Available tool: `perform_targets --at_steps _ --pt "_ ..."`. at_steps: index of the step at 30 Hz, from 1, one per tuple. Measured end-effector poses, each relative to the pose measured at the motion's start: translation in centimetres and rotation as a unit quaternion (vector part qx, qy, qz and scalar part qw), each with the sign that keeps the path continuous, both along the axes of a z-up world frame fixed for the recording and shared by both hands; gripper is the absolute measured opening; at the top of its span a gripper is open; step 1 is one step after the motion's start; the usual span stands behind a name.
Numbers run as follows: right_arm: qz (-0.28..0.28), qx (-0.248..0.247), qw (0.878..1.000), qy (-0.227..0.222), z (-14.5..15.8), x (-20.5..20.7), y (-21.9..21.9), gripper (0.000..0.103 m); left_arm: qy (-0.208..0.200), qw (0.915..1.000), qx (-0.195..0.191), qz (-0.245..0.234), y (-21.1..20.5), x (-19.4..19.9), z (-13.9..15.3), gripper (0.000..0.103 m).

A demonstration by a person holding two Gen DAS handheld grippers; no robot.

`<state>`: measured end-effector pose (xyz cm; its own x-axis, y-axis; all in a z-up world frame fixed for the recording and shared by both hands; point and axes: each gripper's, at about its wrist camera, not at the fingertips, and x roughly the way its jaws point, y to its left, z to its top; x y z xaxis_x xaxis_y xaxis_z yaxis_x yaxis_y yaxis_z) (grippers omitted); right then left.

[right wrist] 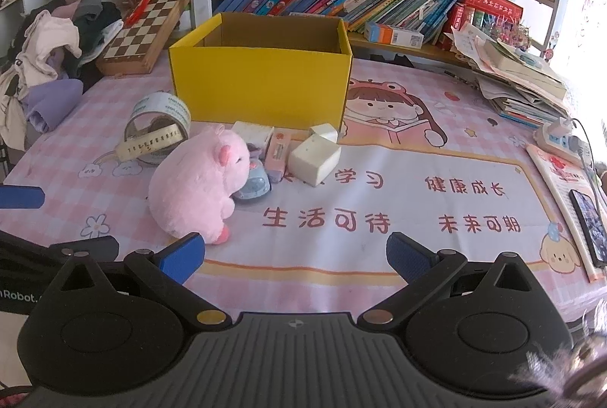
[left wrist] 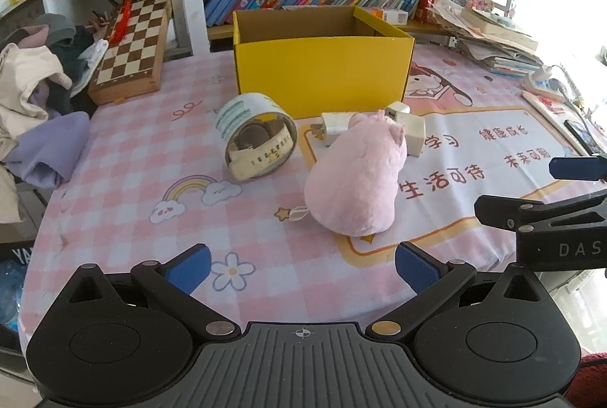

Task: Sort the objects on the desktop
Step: 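Grasp the pink plush pig with the left gripper while the right gripper grasps the white eraser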

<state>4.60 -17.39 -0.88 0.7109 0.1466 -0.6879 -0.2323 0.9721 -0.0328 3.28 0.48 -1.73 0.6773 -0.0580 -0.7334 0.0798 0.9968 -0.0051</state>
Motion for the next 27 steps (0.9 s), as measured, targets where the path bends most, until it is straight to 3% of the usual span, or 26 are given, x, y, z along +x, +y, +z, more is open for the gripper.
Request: perform_targets --at_steps 27 --pt "0.076 0.014 0.997 0.025 -0.2 10.4 -2.3 0.101 -0.013 0.9995 -0.001 0.029 -3.2 6.2 0.2 0.103"
